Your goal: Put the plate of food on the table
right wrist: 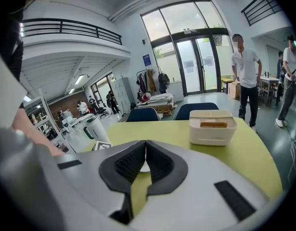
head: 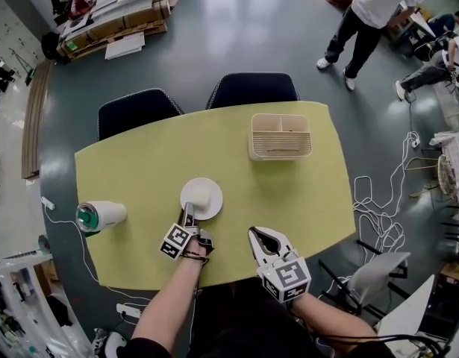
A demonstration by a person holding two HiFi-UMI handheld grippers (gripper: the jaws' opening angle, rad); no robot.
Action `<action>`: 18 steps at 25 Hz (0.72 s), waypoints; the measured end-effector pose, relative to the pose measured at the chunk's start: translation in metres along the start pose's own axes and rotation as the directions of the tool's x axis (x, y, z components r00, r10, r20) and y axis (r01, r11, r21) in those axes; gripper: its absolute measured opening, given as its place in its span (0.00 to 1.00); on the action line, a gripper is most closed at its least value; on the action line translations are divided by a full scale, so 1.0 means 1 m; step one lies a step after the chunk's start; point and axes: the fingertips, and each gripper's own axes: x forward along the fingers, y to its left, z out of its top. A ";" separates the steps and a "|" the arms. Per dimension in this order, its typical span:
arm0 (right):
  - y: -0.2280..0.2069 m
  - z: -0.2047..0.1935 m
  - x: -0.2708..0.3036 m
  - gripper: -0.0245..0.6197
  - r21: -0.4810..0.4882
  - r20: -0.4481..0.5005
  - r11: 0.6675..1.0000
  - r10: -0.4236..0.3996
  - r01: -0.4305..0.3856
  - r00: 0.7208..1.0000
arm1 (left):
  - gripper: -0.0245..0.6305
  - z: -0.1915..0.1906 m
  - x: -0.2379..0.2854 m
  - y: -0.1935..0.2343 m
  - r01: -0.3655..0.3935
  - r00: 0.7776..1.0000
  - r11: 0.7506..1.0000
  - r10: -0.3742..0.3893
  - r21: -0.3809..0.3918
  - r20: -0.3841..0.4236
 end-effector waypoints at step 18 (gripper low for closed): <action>0.006 0.015 -0.007 0.06 -0.010 0.050 1.000 0.016 -0.015 0.999 | 0.13 0.034 -0.058 -0.035 0.081 0.996 0.969 -0.089 0.232 0.027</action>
